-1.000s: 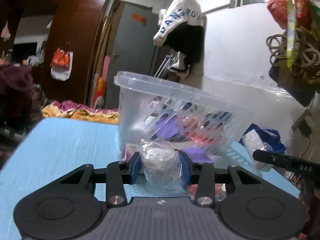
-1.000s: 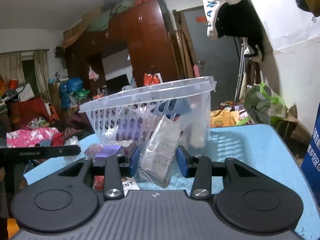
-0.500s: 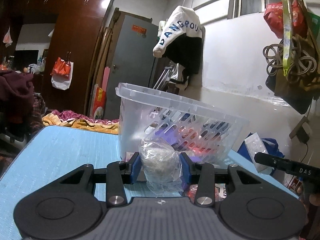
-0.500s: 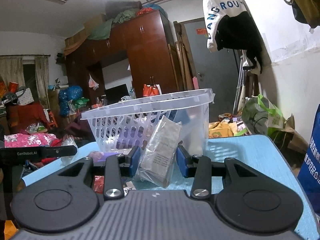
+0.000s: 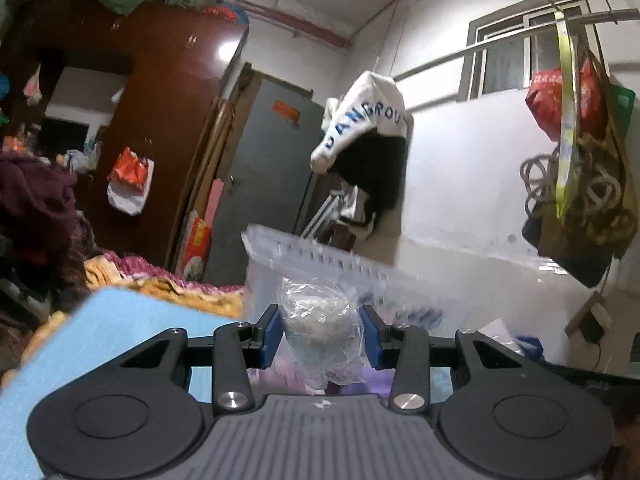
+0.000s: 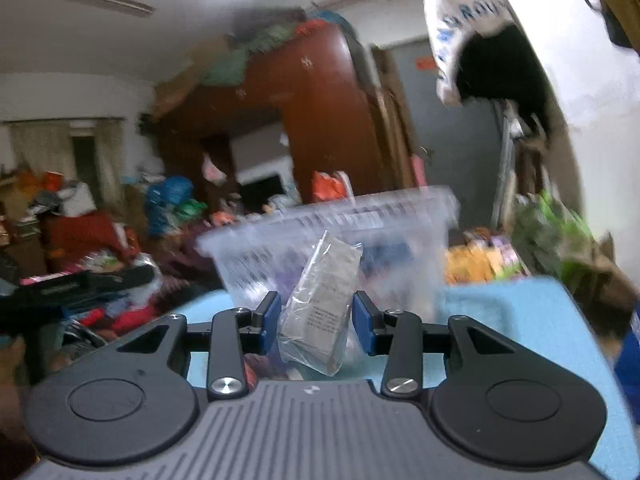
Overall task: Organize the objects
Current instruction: 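Carry both held items over the white basket and release them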
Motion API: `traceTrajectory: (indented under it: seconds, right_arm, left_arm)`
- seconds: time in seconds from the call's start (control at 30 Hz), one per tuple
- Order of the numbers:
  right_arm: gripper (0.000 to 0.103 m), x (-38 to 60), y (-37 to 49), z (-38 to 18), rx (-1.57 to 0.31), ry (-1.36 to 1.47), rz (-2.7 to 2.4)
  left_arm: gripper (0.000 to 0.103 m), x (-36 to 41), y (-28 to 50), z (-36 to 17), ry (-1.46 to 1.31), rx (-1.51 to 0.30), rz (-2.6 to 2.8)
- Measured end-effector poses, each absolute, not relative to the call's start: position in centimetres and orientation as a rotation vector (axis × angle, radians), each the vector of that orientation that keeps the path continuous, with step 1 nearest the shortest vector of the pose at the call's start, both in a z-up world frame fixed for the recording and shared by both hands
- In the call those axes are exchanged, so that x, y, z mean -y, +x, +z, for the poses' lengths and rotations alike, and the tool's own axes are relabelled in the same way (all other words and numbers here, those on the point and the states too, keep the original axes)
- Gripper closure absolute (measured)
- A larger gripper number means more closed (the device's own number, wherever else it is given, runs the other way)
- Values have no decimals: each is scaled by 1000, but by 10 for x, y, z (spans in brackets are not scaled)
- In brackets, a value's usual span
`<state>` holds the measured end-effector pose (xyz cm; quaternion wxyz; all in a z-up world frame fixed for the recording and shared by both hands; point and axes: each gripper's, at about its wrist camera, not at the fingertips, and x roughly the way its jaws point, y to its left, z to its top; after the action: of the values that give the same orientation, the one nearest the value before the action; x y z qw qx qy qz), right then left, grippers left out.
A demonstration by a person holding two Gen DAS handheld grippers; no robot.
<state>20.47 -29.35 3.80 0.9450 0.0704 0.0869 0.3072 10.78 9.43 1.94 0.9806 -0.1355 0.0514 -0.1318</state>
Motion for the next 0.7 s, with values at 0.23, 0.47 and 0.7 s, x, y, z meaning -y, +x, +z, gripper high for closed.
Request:
traceTrajectory:
  seconds: [0.23, 0.47, 0.7]
  right_arm:
    - [60, 247, 254, 121, -167, 1, 621]
    - [46, 199, 331, 115, -302, -97, 578]
    - [0, 243, 280, 106, -195, 19, 570]
  left_arm:
    - [57, -74, 164, 112, -242, -121, -272]
    - [56, -56, 254, 100, -283, -323, -208]
    - [19, -62, 240, 88, -268, -324, -222]
